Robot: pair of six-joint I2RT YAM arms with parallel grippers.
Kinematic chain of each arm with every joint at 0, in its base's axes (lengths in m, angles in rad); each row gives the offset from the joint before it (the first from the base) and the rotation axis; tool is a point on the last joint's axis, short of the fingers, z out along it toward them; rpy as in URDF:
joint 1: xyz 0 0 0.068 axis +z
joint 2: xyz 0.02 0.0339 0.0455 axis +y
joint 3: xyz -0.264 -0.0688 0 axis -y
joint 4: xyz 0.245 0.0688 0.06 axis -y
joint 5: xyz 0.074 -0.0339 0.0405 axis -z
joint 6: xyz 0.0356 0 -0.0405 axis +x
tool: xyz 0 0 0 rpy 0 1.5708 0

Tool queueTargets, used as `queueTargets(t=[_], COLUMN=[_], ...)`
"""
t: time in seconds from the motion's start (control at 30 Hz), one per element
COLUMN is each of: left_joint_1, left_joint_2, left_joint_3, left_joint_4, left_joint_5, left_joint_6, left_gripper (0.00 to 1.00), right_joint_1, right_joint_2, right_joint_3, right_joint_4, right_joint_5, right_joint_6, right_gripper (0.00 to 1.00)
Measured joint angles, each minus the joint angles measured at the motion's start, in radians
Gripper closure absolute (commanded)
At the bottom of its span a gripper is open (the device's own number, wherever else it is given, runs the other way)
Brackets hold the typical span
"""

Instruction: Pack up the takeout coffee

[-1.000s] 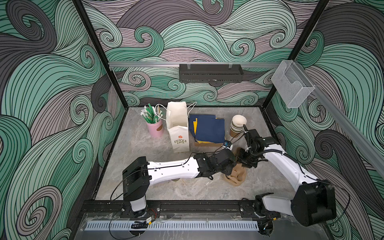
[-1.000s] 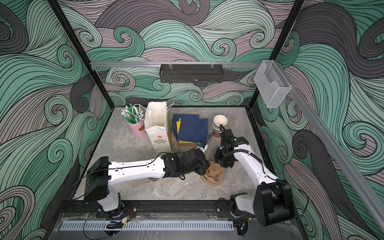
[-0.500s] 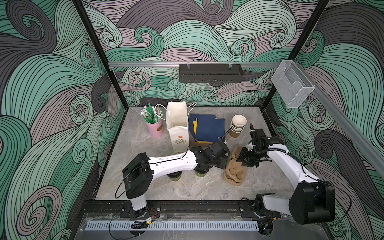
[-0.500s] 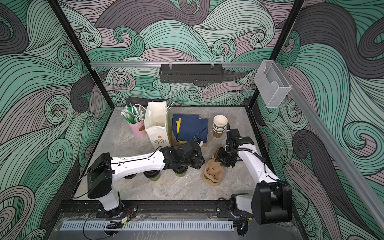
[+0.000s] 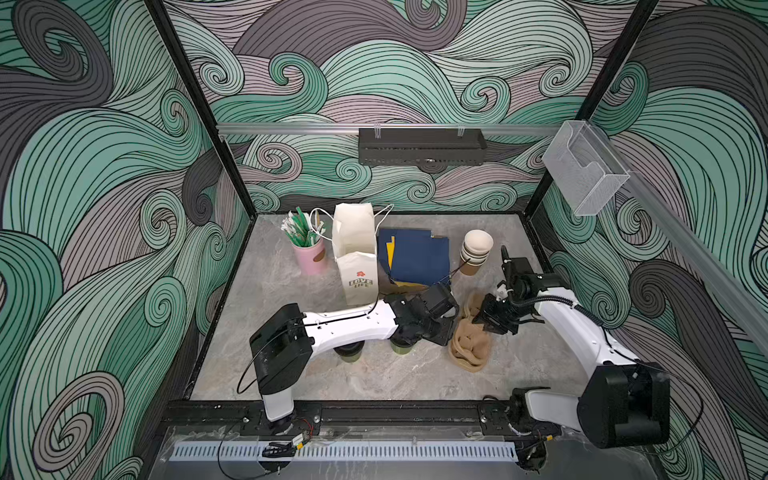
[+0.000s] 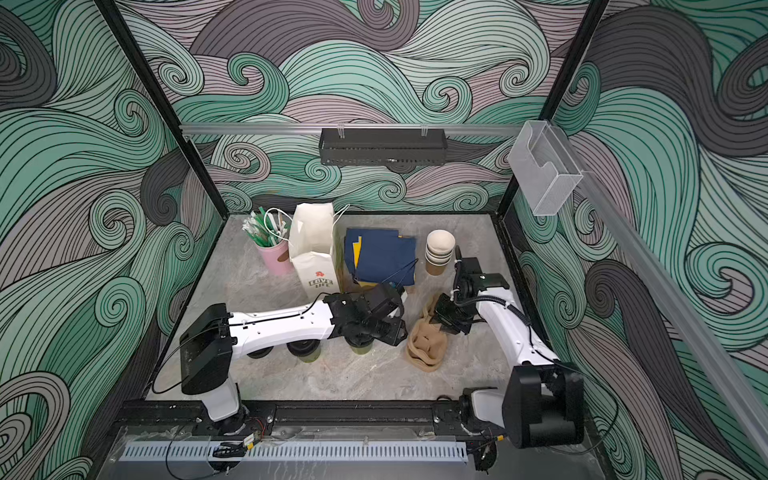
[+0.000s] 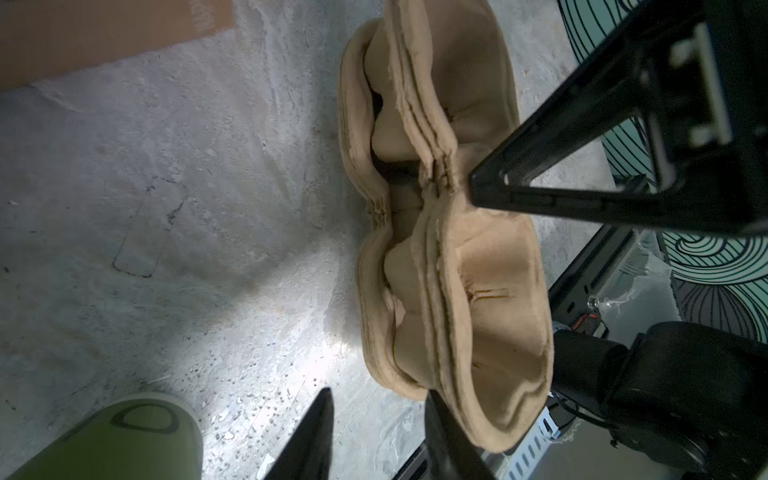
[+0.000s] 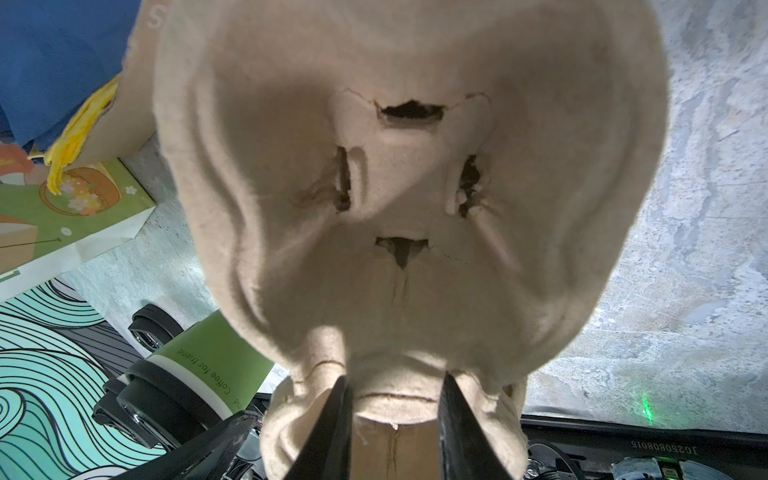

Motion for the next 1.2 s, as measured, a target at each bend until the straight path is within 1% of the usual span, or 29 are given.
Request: queueTargets(t=[0.5,0.63,0.8,1.03,1.2], left_joint_1=[0.017,0.018,0.018,0.018,0.018], left_joint_2=[0.026,0.01,-0.041,-0.045,-0.045], left_joint_3=[0.0,-0.029,-0.099,-0.104,-0.104], left_joint_4=[0.025,0.045,0.056,0.087,0.109], left_joint_5=[0.053,0.044,0.042,0.072,0.093], left_joint_6=[-0.002,-0.008,-0.026,-0.026,-0.021], left_gripper=[0.58,0.54,0.52,0.47,0.46], right_joint_1=[-0.005,-0.005,-0.005,-0.005,-0.005], right_joint_2=[-0.01,-0.012,-0.012,-0.012,-0.012], right_joint_3=[0.0,0.0,0.0,0.0,0.0], right_joint_4=[-0.009,-0.013,-0.013,-0.013,-0.013], right_joint_5=[0.002,0.006,0.01,0.01,0.01], right_joint_6=[0.0,0.001,0.001,0.0,0.0], right_gripper=[0.7,0.7,0.7,0.7,0.7])
